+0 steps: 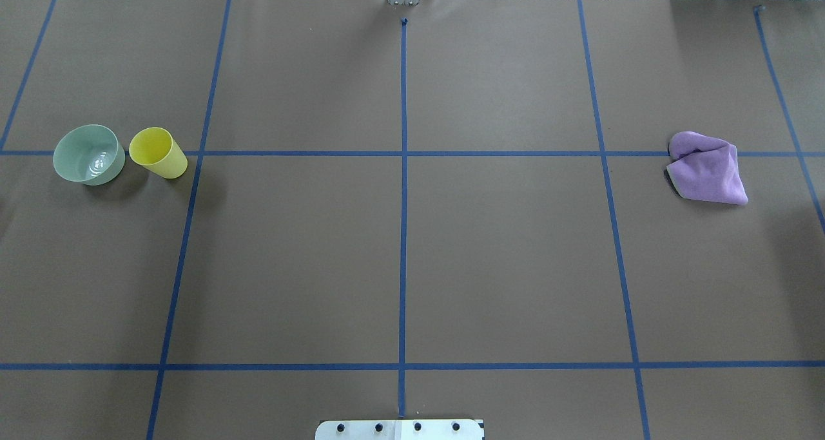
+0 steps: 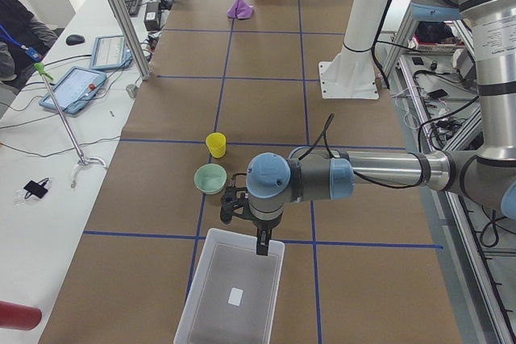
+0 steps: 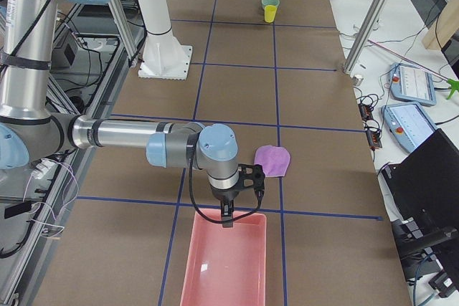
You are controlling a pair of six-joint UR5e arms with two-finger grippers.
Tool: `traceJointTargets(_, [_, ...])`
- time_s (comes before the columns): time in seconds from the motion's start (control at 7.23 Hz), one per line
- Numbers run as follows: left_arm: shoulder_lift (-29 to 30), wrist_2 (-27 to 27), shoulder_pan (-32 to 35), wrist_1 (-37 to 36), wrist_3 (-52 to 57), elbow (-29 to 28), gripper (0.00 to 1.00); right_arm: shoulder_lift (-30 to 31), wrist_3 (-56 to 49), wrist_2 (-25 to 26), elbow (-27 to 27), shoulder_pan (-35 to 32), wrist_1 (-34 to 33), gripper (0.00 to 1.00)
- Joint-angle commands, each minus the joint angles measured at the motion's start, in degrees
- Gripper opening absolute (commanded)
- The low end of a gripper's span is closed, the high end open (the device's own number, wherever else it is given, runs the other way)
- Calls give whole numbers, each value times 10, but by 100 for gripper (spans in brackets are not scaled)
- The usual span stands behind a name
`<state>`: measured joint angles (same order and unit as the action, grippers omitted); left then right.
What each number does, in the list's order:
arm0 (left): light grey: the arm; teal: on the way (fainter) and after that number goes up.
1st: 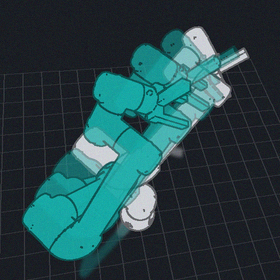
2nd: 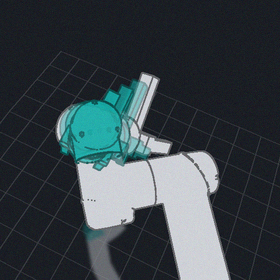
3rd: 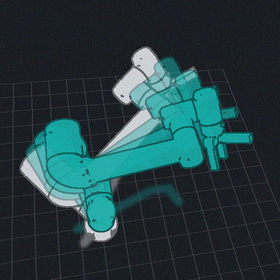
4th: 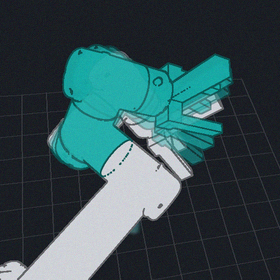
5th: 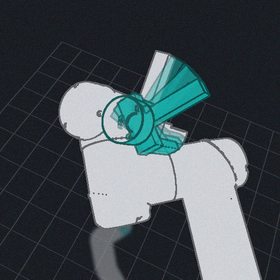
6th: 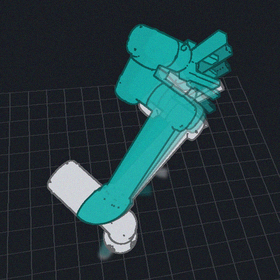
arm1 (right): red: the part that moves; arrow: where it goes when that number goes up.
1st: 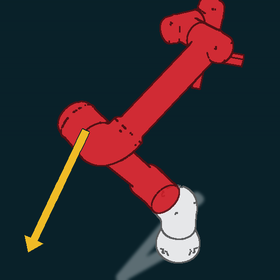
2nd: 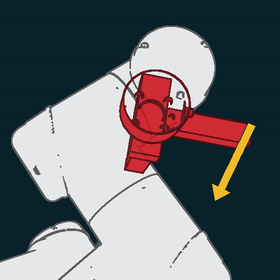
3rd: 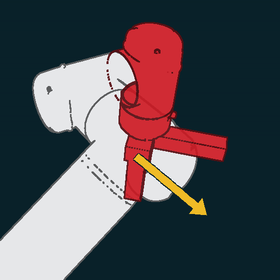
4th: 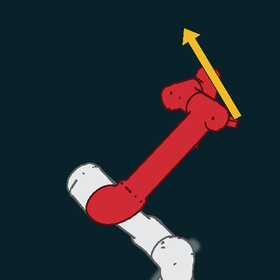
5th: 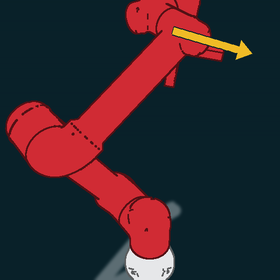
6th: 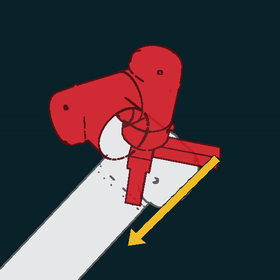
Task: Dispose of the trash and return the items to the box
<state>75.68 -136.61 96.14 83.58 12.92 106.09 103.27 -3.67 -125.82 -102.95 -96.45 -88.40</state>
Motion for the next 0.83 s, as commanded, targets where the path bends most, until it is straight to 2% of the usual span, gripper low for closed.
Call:
traceJointTargets(0.0, [-1, -1, 0, 0, 0, 1, 99, -1, 4, -2, 4, 12, 10, 100])
traceJointTargets(0.14, [-1, -1, 0, 0, 0, 1, 99, -2, 8, -5, 4, 13, 19, 100])
traceJointTargets(0.28, [-1, -1, -1, 0, 0, 2, 99, -1, 8, -5, 5, 12, 58, 100])
traceJointTargets(0.55, [2, -2, 0, 14, 2, 19, 99, -4, 12, -3, 20, 13, 167, 100])
traceJointTargets(0.69, [3, -8, 0, 63, 3, 22, 99, 7, 13, -20, 21, 12, 231, 100])
